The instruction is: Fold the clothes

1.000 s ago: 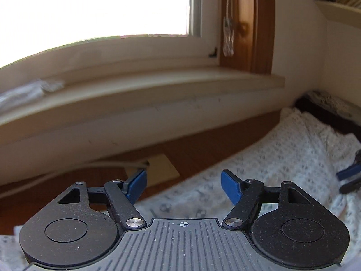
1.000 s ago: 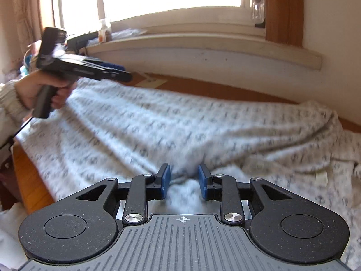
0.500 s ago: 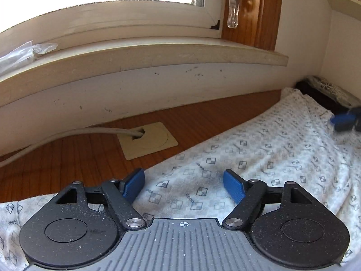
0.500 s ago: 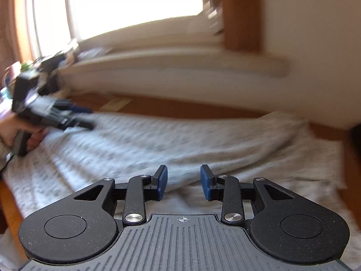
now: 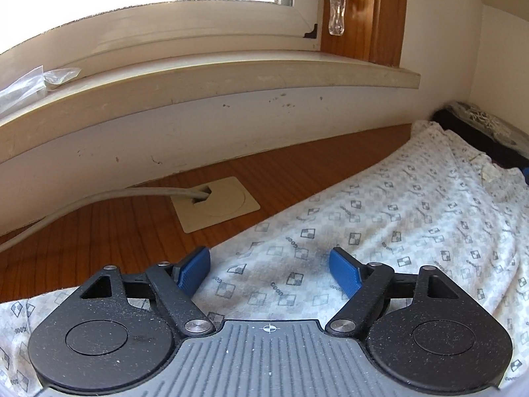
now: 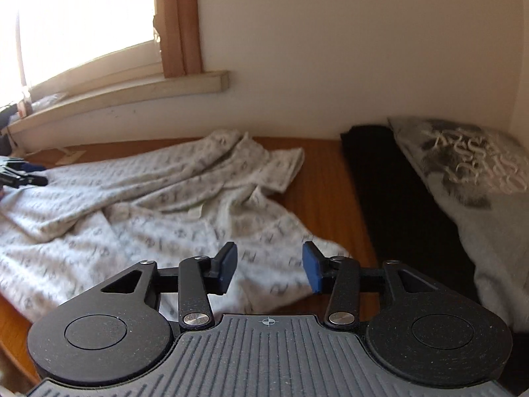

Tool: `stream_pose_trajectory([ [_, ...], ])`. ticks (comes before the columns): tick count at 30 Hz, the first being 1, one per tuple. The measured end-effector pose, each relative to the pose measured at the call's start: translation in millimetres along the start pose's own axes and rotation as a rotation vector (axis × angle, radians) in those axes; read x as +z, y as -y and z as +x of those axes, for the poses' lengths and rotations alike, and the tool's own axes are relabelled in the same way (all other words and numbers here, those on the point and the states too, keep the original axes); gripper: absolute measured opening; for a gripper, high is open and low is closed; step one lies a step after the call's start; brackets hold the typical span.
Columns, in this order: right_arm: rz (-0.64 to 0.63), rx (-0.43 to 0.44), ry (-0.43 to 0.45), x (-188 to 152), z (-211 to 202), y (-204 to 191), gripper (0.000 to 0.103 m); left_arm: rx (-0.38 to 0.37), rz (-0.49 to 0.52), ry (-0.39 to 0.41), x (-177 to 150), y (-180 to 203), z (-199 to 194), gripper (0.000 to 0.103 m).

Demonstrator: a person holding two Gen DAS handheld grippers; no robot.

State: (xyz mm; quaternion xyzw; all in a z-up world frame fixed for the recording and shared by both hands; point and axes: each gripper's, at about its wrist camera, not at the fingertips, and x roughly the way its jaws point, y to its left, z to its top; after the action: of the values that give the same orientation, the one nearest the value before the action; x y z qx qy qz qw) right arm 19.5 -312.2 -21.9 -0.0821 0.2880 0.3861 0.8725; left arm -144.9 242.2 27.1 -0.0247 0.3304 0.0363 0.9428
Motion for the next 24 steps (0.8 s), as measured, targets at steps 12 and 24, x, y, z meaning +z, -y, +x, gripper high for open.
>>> stream_pose_trajectory([
  [12, 0.005, -0.013, -0.002, 10.7, 51.5, 21.1, 0.075, 0.000, -0.005, 0.000, -2.9, -6.2, -6.9, 0.082],
  [24, 0.093, -0.003, 0.130, 25.3, 43.7, 42.7, 0.002, -0.003, -0.009, 0.002, -3.5, -6.7, -7.3, 0.083],
])
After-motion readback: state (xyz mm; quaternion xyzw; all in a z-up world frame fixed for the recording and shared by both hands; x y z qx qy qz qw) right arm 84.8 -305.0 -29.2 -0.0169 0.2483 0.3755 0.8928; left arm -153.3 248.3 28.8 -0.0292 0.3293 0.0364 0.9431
